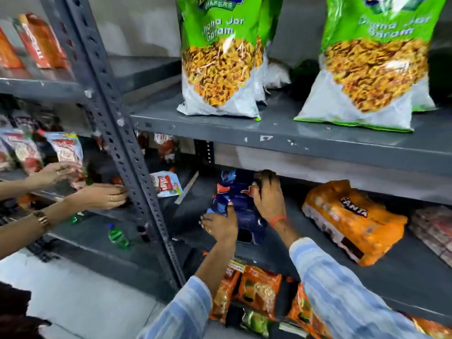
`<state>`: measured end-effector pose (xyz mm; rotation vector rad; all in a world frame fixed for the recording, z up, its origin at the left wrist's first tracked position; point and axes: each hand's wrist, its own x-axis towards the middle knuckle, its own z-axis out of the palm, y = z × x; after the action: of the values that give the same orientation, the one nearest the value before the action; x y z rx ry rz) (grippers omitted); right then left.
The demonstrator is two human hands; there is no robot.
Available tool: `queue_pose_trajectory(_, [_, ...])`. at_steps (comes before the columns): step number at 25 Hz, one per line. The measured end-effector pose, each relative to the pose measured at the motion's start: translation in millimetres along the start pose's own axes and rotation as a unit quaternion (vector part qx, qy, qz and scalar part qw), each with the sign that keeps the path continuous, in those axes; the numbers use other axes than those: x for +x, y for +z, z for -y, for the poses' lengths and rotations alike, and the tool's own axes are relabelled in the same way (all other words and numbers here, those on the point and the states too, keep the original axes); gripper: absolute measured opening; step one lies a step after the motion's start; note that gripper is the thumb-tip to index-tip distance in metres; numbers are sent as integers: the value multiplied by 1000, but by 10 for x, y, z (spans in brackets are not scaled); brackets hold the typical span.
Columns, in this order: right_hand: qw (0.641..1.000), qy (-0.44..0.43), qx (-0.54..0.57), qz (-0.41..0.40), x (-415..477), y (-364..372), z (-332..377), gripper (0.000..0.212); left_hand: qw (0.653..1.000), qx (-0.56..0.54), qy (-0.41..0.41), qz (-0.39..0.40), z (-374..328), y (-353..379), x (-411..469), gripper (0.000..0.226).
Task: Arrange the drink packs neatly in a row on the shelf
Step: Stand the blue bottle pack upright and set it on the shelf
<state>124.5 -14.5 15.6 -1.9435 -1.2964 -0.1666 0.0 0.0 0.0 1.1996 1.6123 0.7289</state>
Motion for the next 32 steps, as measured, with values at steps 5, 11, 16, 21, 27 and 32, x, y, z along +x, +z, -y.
queue_pose_trajectory(5, [935, 205, 111, 269, 491, 75, -419, 77, 982, -108, -141, 56, 12, 238, 72, 102])
queue_pose_trajectory(11, [852, 332, 310, 260, 501, 164, -544, 90, 980, -118, -163, 10, 12, 340, 134, 115])
queue_pose_trajectory(16, [869, 310, 338, 185, 338, 84, -733, 80, 984, -150, -93, 33, 94, 412, 171, 104])
queue_pose_trajectory(21, [913, 304, 227, 148, -2, -257, -1007, 89, 989, -63, 90, 98, 21, 290, 193, 102])
queue_pose_trajectory(27, [928, 271, 245, 77, -448, -281, -1003, 83, 928, 101, 299, 197, -96, -43, 416, 103])
queue_pose_trajectory(32, [913, 295, 278, 43, -767, -198, -1006, 90, 908, 126, 336, 217, 90, -66, 361, 104])
